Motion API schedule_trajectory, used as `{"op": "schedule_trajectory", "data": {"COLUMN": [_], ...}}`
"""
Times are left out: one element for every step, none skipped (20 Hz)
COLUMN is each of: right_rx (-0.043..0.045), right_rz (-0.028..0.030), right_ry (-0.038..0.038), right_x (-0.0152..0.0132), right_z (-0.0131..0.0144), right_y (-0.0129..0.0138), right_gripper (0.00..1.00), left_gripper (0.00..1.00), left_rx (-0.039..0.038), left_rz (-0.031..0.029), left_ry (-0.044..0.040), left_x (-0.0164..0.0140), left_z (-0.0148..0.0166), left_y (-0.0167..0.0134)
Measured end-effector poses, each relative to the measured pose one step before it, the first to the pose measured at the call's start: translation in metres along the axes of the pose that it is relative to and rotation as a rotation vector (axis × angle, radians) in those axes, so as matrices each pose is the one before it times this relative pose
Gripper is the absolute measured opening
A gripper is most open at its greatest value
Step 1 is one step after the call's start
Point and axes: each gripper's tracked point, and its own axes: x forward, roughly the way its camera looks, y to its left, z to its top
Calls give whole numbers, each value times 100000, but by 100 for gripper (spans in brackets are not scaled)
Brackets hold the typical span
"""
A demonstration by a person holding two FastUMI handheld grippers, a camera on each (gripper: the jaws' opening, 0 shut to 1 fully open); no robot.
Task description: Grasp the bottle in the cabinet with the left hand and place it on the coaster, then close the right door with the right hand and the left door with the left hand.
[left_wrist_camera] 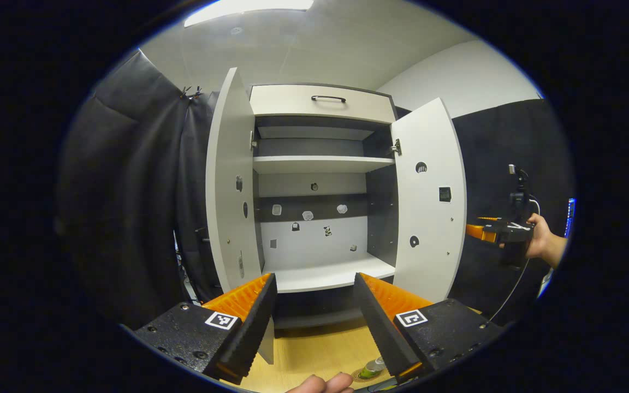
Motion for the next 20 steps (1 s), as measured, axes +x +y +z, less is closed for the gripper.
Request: {"op": "schedule_trajectory", "data": {"right_rx": [-813,-1463,-1343,-429,290,224,-632,-884,-141,684,672,614,189,-49,-52,-211,-173,-249,40,753], "right_rz": [-1948,299,-307,568,467,945,621,354,26,-278,-108,-52,39,14,26,163,451,574,1017,908], "right_ry": [57,-7,8,-422,547,220,-747,-955,-684,-169,-300,-426,-375,-420,-257,-263,-304,-600,-378,-24], "right_x": [157,45,11,-245,-11,-176,25,-102,-80,103,65,39,88,-5,136,150,192,291,296,314], "right_z": [17,241,380,162,-85,-112,121,248,93,-75,15,-13,45,-38,-8,67,-1,41,24,-75], "right_y": [176,345,420,643,852,632,661,640,667,641,747,816,750,834,642,647,677,633,563,640], "right_gripper": [100,95,90,87,87,89,89,89,89,89,89,89,89,89,89,85,85,85,89,89], "left_gripper": [90,90,90,89,90,90,90,90,90,90,92,92,96,96,95,96,96,95,95,96], "left_rx": [-161,-558,-1149,-1645,-1971,-1205,-480,-36,376,2236,1252,468,149,484,193,-74,-1120,-516,-438,72], "left_rz": [-1270,-1182,-1232,-955,-554,-99,320,-199,1387,511,380,286,396,-1000,-1777,-413,1674,20,161,1492], "left_ry": [-403,-1056,-997,-546,-184,653,351,-603,-404,1073,-1198,-2030,-718,2529,2699,738,-954,-492,-964,-972], "left_x": [-305,-340,-512,-312,-371,-144,134,341,652,40,-202,-46,10,-251,-439,-339,-4,-252,-76,-223], "left_z": [52,354,354,281,169,85,-59,-26,58,-317,315,506,139,-487,-489,22,531,230,-8,199], "left_y": [-335,-257,-388,-287,-142,31,330,185,698,574,368,316,332,37,-291,123,779,300,134,620]}}
